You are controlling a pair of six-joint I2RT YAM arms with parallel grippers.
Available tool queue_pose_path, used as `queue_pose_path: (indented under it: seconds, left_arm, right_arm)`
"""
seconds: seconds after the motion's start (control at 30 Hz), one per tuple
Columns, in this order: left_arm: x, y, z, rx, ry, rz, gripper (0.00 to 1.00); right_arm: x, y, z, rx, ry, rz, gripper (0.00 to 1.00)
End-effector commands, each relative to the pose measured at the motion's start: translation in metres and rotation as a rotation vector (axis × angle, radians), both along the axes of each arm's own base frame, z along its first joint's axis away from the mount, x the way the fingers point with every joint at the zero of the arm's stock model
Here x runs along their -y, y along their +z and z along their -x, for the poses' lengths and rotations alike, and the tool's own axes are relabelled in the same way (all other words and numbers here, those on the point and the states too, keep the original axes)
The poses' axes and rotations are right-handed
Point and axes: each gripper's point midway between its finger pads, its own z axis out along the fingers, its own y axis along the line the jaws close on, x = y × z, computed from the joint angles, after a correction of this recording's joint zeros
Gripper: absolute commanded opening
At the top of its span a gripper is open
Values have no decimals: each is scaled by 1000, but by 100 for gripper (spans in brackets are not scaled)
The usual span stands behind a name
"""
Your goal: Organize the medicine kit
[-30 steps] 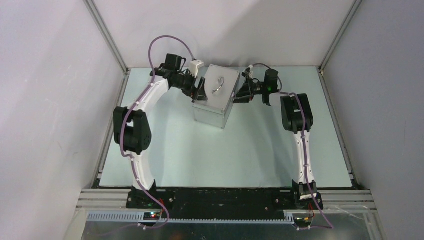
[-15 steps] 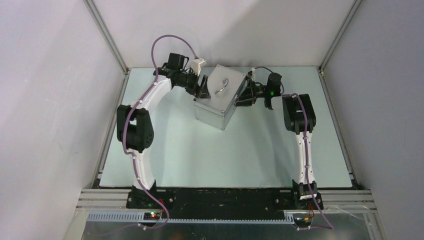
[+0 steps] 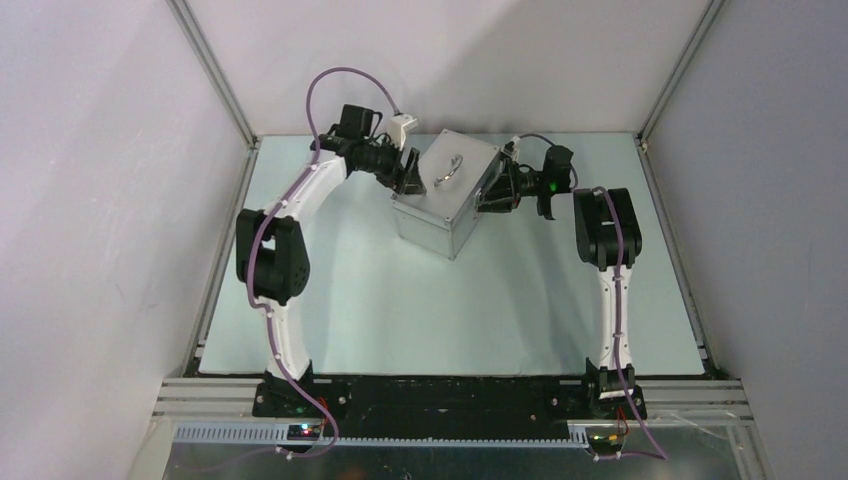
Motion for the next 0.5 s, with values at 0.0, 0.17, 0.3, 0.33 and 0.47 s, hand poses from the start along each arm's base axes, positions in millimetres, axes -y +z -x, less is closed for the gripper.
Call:
queue_pose_path:
  seconds: [0.0,0.17,0.3,0.33,0.47]
  left_arm:
    - [9,-30,3,-9,-31,-84,77]
    - [8,-47,2,2,-21,-162,74]
    - [16,-46,9,-9,-56,-133,74]
    - [19,-43,11,-8,-66,-120,74]
    - [24,-11,1,81,-68,-105,73]
  right_arm:
    - [10,80,14,234,41,-23,55]
    - [13,68,5,191,6,-21,54]
    - [18,52,-11,145,-45,-12,54]
    - [18,49,-15,147,-56,-11,54]
    - [17,40,-23,134,-77,-6,54]
